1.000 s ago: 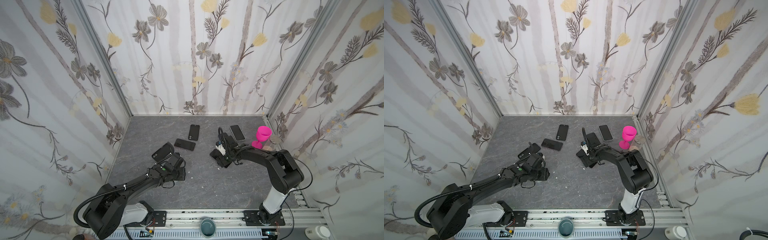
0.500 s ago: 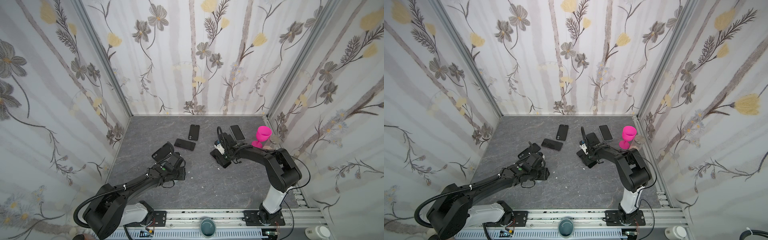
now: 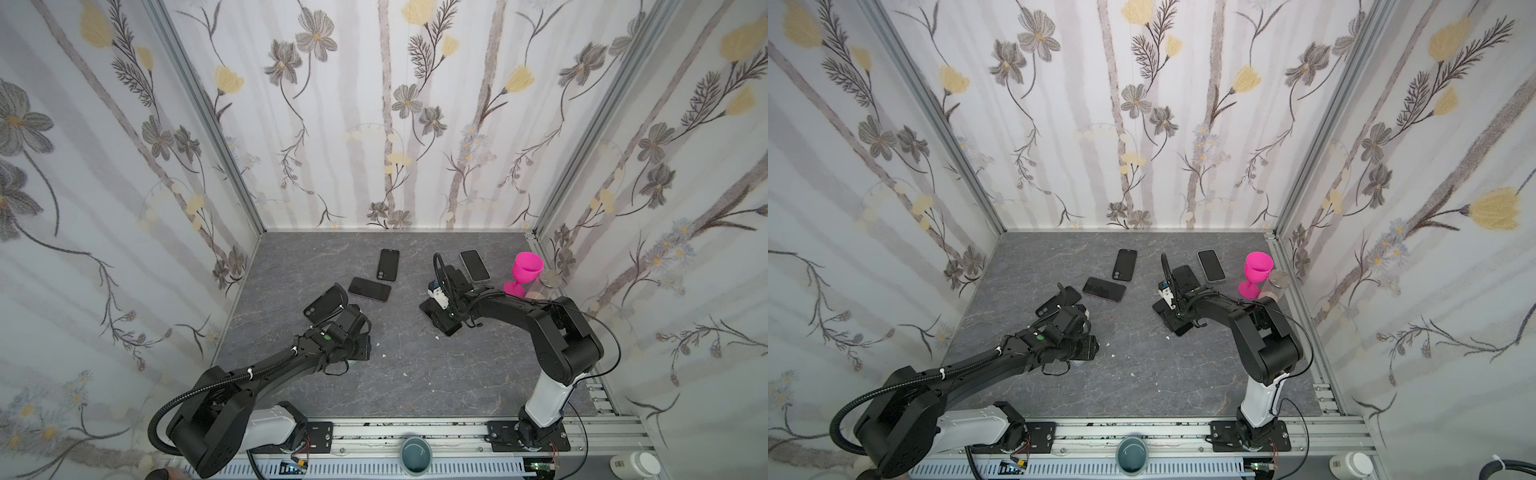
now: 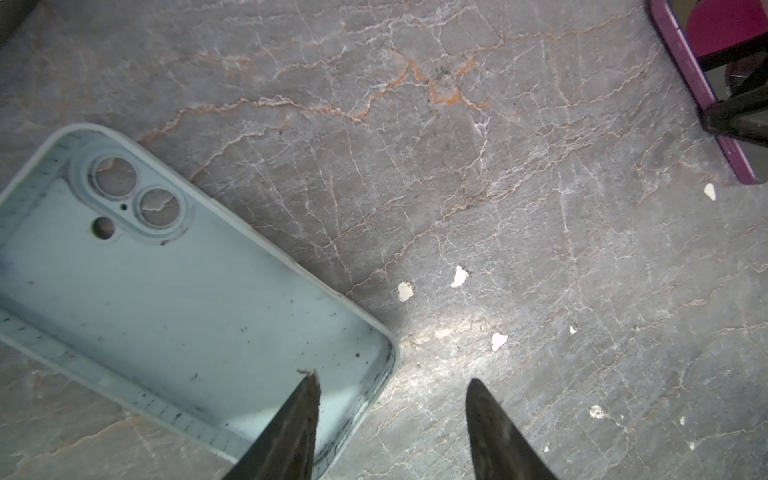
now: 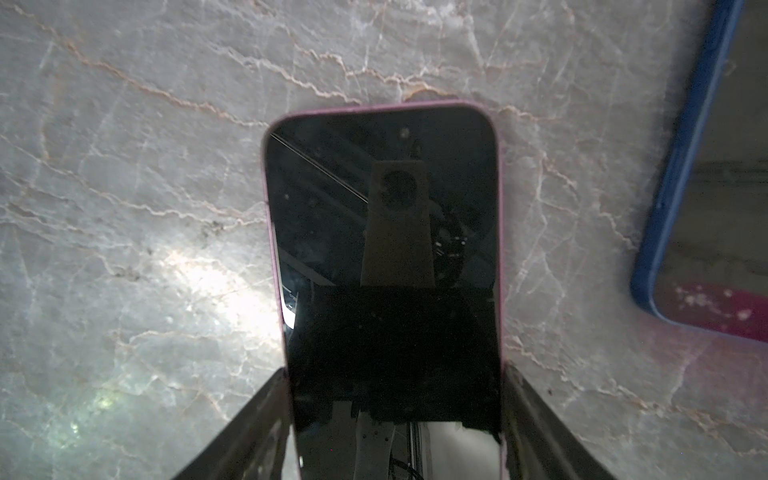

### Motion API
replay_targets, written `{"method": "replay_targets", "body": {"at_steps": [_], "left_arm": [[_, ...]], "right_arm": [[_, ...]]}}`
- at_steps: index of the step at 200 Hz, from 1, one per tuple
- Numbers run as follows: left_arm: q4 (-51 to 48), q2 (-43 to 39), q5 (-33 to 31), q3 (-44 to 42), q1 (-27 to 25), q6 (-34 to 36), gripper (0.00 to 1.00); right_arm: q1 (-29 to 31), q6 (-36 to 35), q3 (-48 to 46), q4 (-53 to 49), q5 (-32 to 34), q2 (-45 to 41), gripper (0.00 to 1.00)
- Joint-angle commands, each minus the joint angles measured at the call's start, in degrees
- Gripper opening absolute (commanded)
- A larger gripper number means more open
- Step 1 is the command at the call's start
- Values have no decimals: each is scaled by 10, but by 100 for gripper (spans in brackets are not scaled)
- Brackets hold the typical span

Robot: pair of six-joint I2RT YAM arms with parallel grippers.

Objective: Put the phone into the phone case
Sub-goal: 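Grasp a pink-rimmed black phone with the right gripper while the left hovers, then lift the pink-rimmed phone with the right gripper while the left moves toward it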

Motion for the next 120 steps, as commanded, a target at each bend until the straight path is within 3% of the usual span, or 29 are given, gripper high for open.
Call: {"method": "replay_targets", "body": {"at_steps": [1,120], "left_arm": [[5,-2,-4,9,0,-5,56],[-43,42,56,-4,-2,-77,59]], "right_arm": [[4,-5,-8,-31,-6,-4,52],[3,-1,-9,-31,1,3,56]]}}
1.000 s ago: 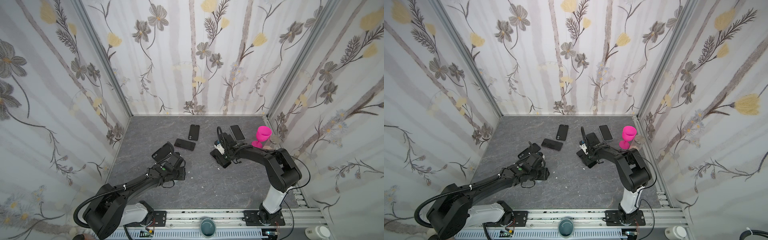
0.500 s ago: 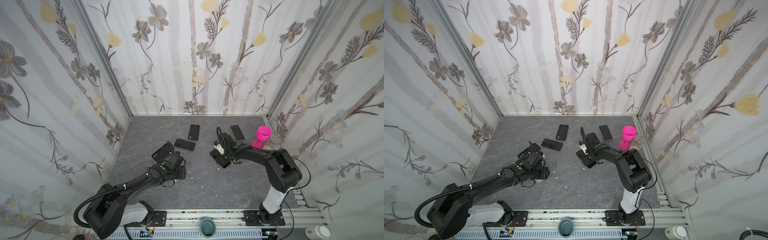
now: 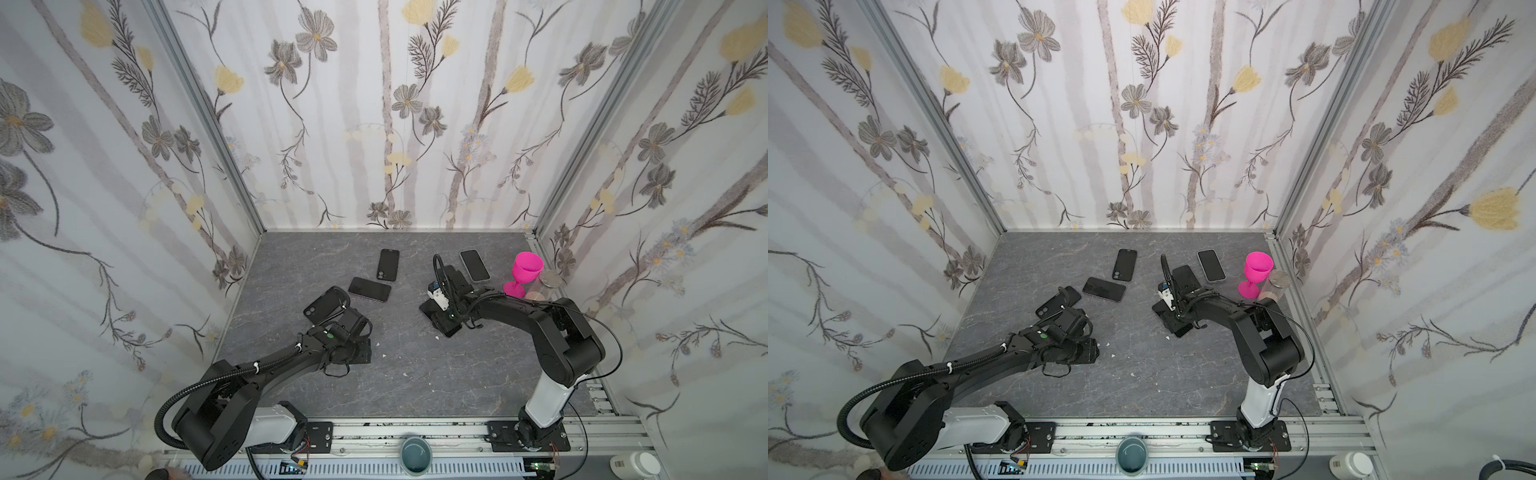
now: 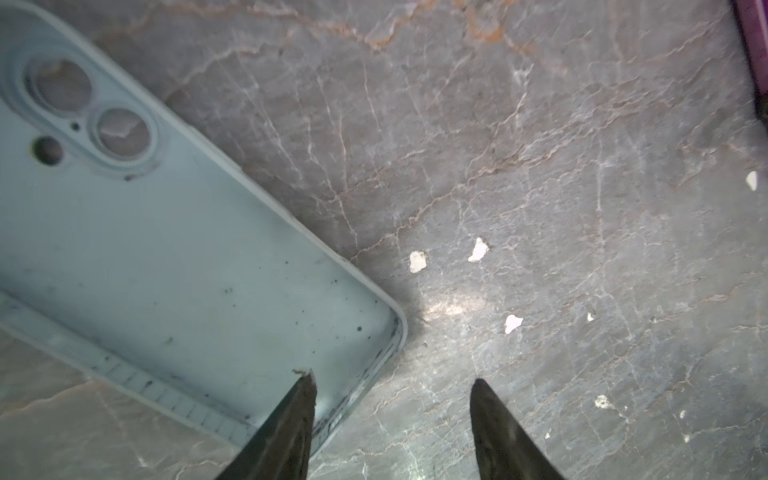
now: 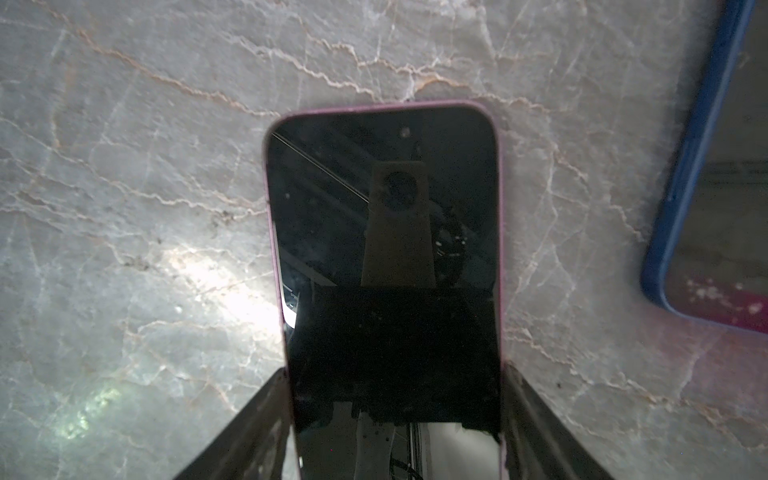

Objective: Put the phone into the phone case
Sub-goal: 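Lift the pink-rimmed phone with the right gripper while the left moves toward it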

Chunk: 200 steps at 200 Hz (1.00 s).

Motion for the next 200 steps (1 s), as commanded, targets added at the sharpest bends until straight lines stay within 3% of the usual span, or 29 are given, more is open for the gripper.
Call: {"method": "replay_targets", "body": {"at_steps": [1,101,160,200], "left_arm": [[-12,13,24,-3,-1,-27,59],[143,105,146,12,-9,-84,59],[210,188,171,52,-10,-112,60],[301,207,166,51,-18,-183,61]], "right_arm": [[1,-1,-2,-32,2,8,56],[0,11,-3,-24,7,13,57],[-3,11,-3,-31,19,5,57],[-5,12,-3,-33,21,4,58]]}}
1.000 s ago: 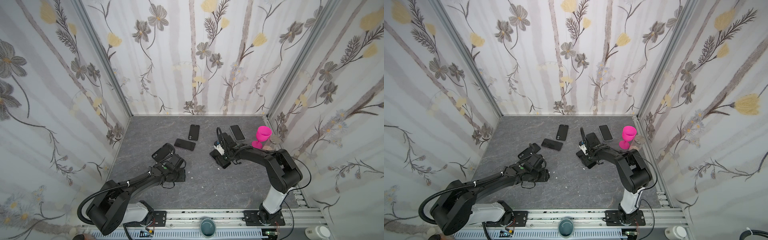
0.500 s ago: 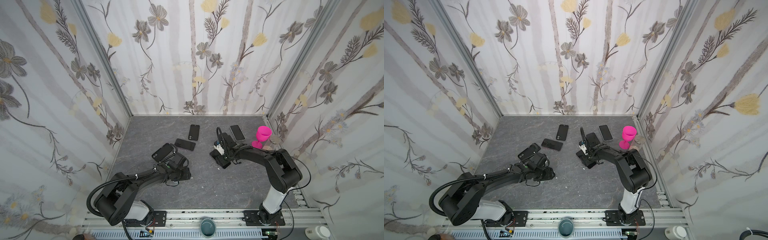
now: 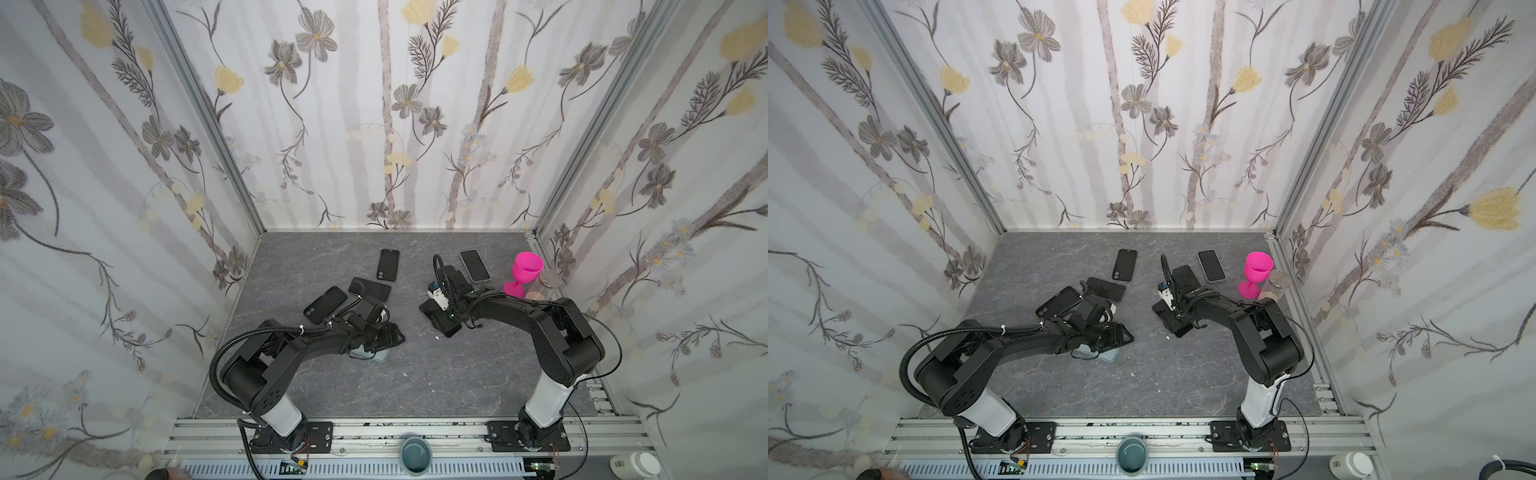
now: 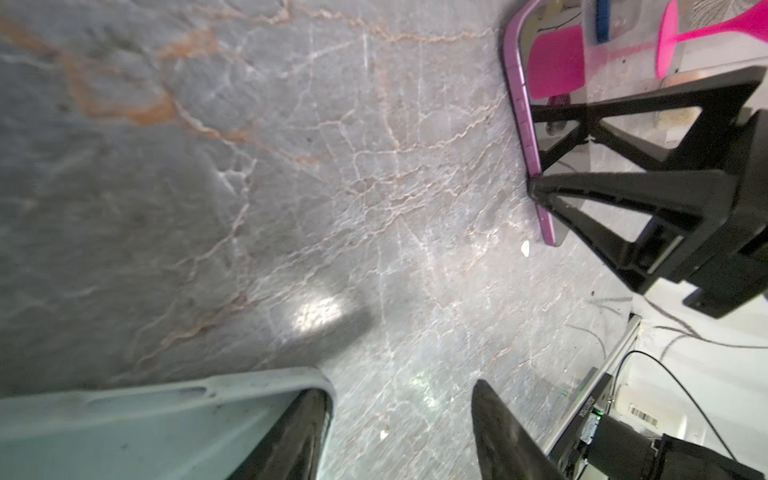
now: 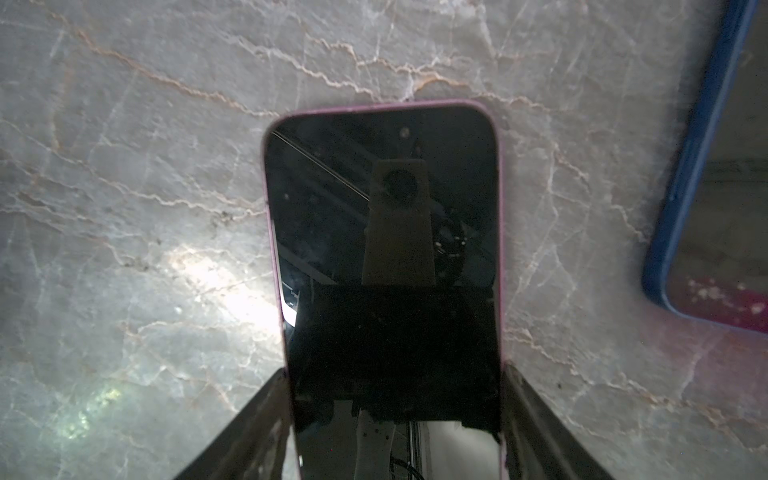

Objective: Put the phone into the phone case
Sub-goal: 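Lift the pink-rimmed phone with the right gripper while the left moves toward it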

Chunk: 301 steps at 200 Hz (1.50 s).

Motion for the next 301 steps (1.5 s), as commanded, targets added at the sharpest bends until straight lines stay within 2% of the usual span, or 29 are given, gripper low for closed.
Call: {"method": "replay_targets", "body": {"at_steps": [1,52,146,219,301], "left_arm": [[27,16,-15,-8,-6,-60,61],[150,21,-72,-23,-16,-151,61],[206,36,-109,-26,-22,-190,62],[192,16,-101,-9,-23,-169,66],[155,-31,-130,-2,-23,-136,67]], "right_arm": [[-2,7,-4,-33,18,2,58],[-2,9,-6,-34,19,1,58],[-5,9,-13,-36,24,-4,58],[-5,3,-13,-33,19,-19,56],[-4,1,-19,-24,17,-47,55]]}}
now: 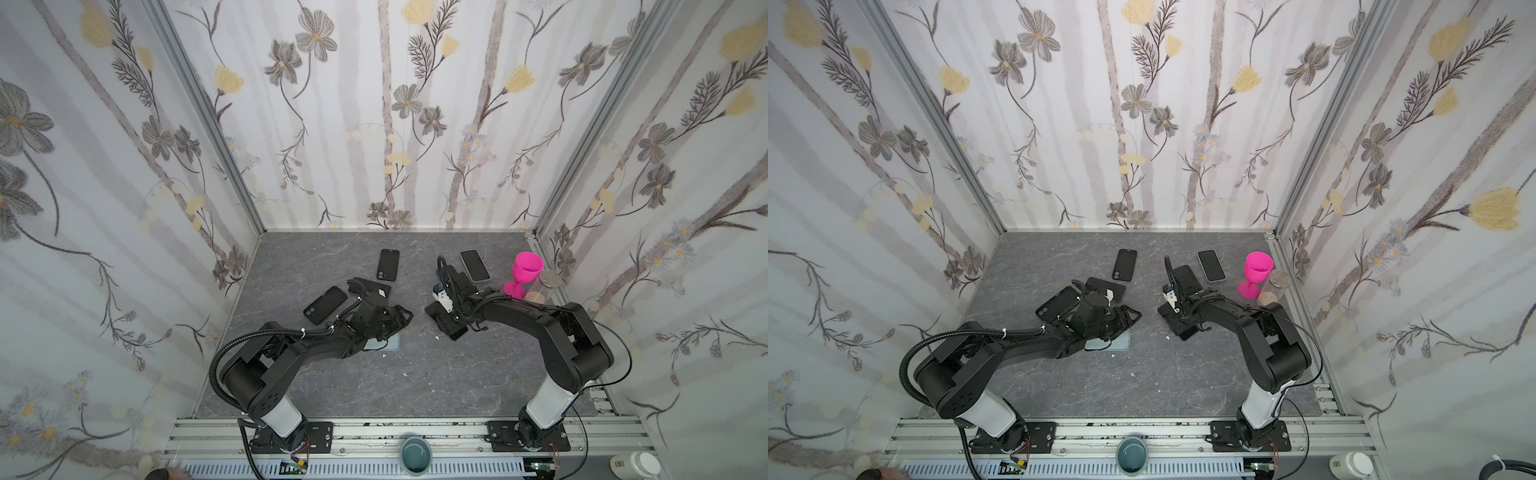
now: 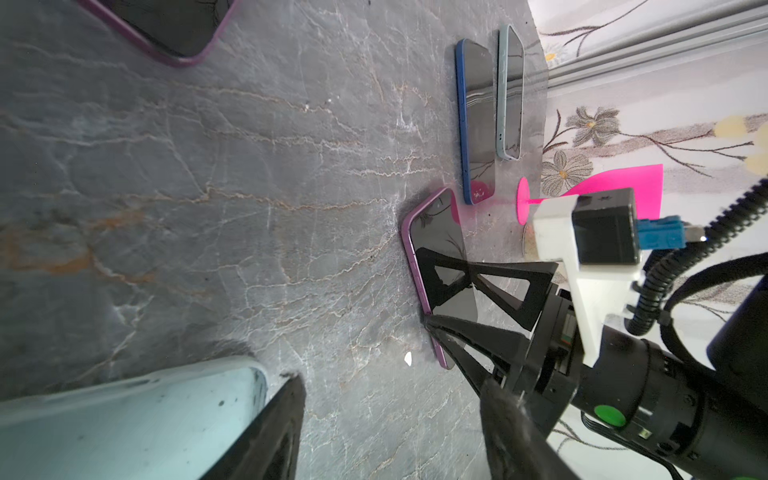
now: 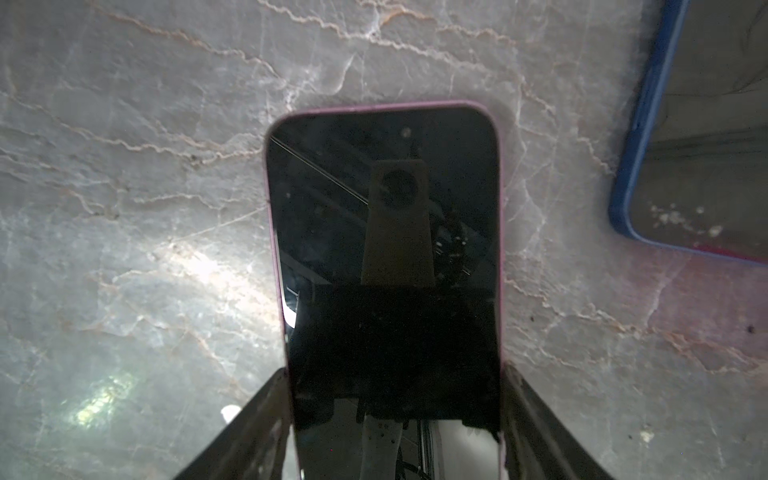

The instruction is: Put the phone into the phone case

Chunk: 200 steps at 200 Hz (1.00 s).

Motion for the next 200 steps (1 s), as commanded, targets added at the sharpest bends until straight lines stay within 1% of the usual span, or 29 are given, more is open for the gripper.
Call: {"method": "replay_targets", "body": {"at_steps": [1,35,72,110,144,148,155,176,200], "left_arm": [[-13,-11,-16,7,1,20,67],[-40,-31,-36,17,1,48,67],[-61,-53,-54,29,5,92,63],[-84,-55,-33,48,20,139,60],[-171,-45,-31,111,21,214,60],[-178,-46,-32,116,21,221,60],[-186,-47,-32,122,20,231,60],[-183,-55,-15,123,24,251,59],[-175,-62,16,122,33,254,58]], "right_arm": [[0,-1,0,3,0,-10,55],[1,-3,-1,4,-3,-20,54],[2,-6,-4,9,-4,-34,54],[6,-14,-6,16,-5,-54,53],[9,-21,-12,28,-15,-71,53],[9,-23,-12,30,-17,-89,53],[10,-25,-13,33,-20,-95,53],[15,-31,-17,49,-26,-115,52],[26,-42,-29,74,-33,-142,52]]}}
